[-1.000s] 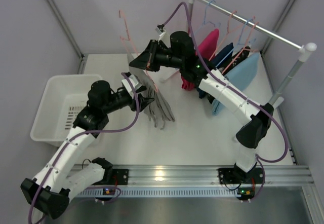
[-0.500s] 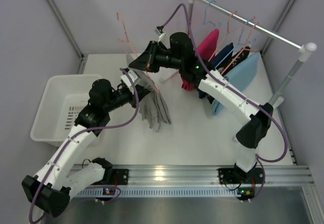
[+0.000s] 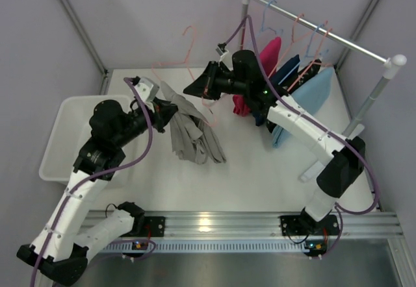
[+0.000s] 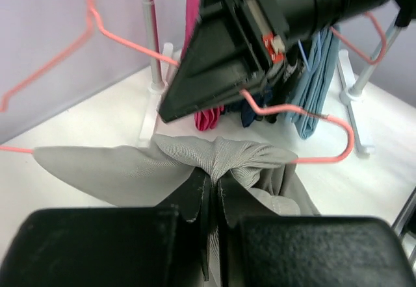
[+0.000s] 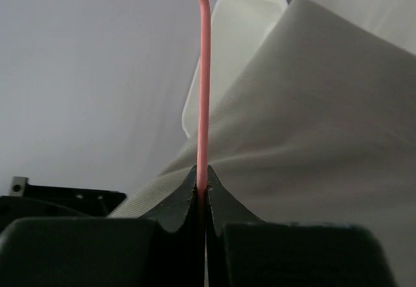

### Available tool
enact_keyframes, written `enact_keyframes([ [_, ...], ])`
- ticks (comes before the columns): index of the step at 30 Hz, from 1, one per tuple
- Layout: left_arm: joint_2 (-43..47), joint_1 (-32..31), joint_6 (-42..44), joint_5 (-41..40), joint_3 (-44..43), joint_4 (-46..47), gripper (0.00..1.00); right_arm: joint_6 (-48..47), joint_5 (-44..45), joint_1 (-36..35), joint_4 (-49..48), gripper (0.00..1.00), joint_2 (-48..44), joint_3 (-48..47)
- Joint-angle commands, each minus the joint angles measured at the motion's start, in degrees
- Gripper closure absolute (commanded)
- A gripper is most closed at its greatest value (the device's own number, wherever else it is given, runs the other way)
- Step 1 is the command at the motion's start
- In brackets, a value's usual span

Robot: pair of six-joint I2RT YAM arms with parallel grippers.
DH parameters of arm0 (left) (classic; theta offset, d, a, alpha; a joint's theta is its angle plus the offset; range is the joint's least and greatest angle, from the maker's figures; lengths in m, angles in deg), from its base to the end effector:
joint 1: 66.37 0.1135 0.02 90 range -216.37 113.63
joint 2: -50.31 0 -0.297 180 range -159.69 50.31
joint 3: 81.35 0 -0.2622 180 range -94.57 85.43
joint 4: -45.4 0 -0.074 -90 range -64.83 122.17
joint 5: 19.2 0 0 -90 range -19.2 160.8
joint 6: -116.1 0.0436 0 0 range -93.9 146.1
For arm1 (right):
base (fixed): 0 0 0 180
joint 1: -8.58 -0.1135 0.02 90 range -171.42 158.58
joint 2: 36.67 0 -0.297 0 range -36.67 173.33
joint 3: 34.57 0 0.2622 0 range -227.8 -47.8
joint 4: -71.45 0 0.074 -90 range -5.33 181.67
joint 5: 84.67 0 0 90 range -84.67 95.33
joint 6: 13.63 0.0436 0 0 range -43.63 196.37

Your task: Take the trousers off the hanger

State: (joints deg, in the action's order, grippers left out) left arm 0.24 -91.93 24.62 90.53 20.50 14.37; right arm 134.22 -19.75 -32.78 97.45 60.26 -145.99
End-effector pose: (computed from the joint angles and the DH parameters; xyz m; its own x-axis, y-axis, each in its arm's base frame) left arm 0.1521 -0.0890 0.4587 -0.0648 0.0040 -0.9979 0.7088 0.7041 -0.0432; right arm 0.3037 0.2920 0.4513 -0.8504 0.2730 -0.4498 -0.3576 0.3273 0.8746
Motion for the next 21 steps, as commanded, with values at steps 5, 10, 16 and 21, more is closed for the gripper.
enact_keyframes([
  [5, 1.1, -0.1, -3.3, -4.5, -11.0, -0.3, 1.00, -4.1, 1.5, 1.1, -4.7, 1.00, -5.8, 5.5],
  [10, -0.7, -0.1, -4.9, -7.7, -18.0, -1.1, 1.00, -6.7, 3.2, 1.0, -3.5, 1.00, -6.3, 8.9],
  [16, -3.9, 0.3, -4.9, -14.4, -26.9, -0.7, 1.00, -9.4, 4.0, 0.4, -3.5, 1.00, -7.5, 13.5],
  [21, -8.3, 0.4, -0.4, -21.5, -36.3, 0.4, 1.00, -11.1, 4.4, -1.3, -4.2, 1.00, -8.8, 16.2],
])
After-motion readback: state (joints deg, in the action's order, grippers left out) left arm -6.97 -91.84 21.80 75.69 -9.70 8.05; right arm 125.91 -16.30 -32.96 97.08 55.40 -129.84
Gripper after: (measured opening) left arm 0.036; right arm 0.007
